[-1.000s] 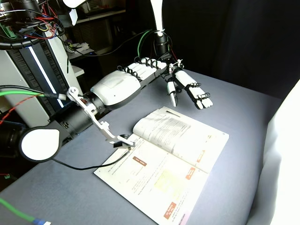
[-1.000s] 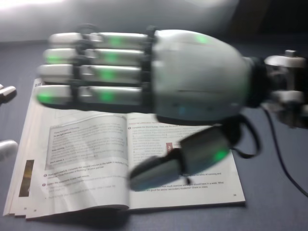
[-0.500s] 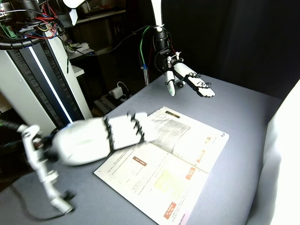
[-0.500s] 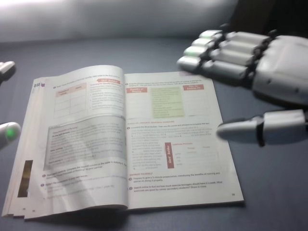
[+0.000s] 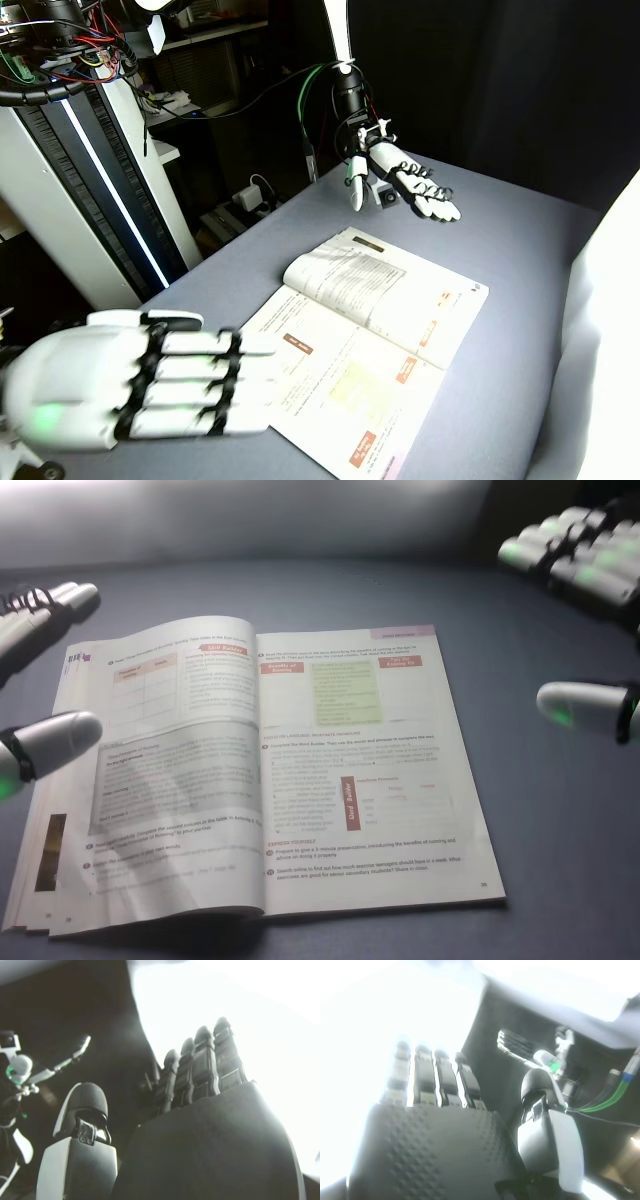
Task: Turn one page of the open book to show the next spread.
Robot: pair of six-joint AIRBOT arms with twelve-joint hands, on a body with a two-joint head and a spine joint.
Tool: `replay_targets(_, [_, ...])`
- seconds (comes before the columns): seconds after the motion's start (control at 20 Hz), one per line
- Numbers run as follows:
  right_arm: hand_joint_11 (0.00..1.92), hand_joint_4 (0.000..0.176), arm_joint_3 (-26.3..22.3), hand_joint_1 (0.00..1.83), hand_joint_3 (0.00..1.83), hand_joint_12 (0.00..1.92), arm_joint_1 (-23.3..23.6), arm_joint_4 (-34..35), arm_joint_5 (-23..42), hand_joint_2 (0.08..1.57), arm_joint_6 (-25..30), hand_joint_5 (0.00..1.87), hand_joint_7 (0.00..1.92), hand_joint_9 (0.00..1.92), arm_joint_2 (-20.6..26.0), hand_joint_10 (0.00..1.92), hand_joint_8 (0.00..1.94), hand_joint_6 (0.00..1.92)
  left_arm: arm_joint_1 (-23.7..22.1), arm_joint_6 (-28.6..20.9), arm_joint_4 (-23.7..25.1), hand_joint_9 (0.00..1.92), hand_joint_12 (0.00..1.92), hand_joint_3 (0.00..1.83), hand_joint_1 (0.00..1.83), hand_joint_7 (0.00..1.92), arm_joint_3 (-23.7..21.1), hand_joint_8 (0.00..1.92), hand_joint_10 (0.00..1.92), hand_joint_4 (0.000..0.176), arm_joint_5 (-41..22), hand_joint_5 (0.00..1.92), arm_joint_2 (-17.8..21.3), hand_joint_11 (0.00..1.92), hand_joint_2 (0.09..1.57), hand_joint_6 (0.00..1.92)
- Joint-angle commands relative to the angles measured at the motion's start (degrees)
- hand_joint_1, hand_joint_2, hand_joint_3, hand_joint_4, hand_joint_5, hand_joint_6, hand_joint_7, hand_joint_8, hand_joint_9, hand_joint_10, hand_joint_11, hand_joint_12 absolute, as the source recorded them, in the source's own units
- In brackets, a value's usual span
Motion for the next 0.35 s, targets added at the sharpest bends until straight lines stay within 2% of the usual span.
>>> replay_targets(0.0, [0.00,0.000,-0.2,0.10,0.03,0.00,-0.1,1.5,10.3,1.30,-0.2,0.00,0.00,0.00,0.3,0.00,0.00,0.00,-0.7,-0.4,-1.2,0.00,0.00,0.00,0.23,0.00,0.4,0.00,0.00,0.000,-8.0,0.00,-0.1,0.00,1.32,0.00])
replay_targets(0.15, [0.01,0.000,-0.4,0.16,0.01,0.01,-2.2,4.9,16.1,1.30,-0.2,0.00,0.00,0.00,0.4,0.00,0.00,0.00,-1.6,-0.4,-1.1,0.00,0.00,0.00,0.27,0.00,0.8,0.00,0.00,0.000,-8.4,0.00,-0.6,0.00,1.30,0.00])
replay_targets(0.2, [0.00,0.000,-0.5,0.15,0.01,0.00,-2.7,5.5,17.4,1.30,-0.2,0.00,0.00,0.00,0.4,0.00,0.00,0.00,-1.7,-0.4,-1.0,0.00,0.00,0.00,0.35,0.00,1.0,0.00,0.00,0.000,-8.6,0.00,-0.9,0.00,1.31,0.00])
replay_targets(0.25, [0.00,0.032,-1.0,0.20,0.01,0.00,-4.3,7.1,20.7,1.30,-0.5,0.00,0.00,0.00,1.1,0.00,0.00,0.00,-2.3,-0.4,-1.0,0.00,0.00,0.00,0.42,0.00,1.4,0.00,0.00,0.000,-9.0,0.00,-1.6,0.00,1.32,0.00])
replay_targets(0.3, [0.00,0.062,-1.4,0.30,0.00,0.21,-5.4,8.1,23.3,1.35,-0.5,0.00,0.00,0.00,1.9,0.00,0.00,0.00,-2.7,-0.4,-1.0,0.00,0.00,0.01,0.46,0.00,1.6,0.00,0.00,0.004,-9.5,0.00,-1.9,0.00,1.33,0.00])
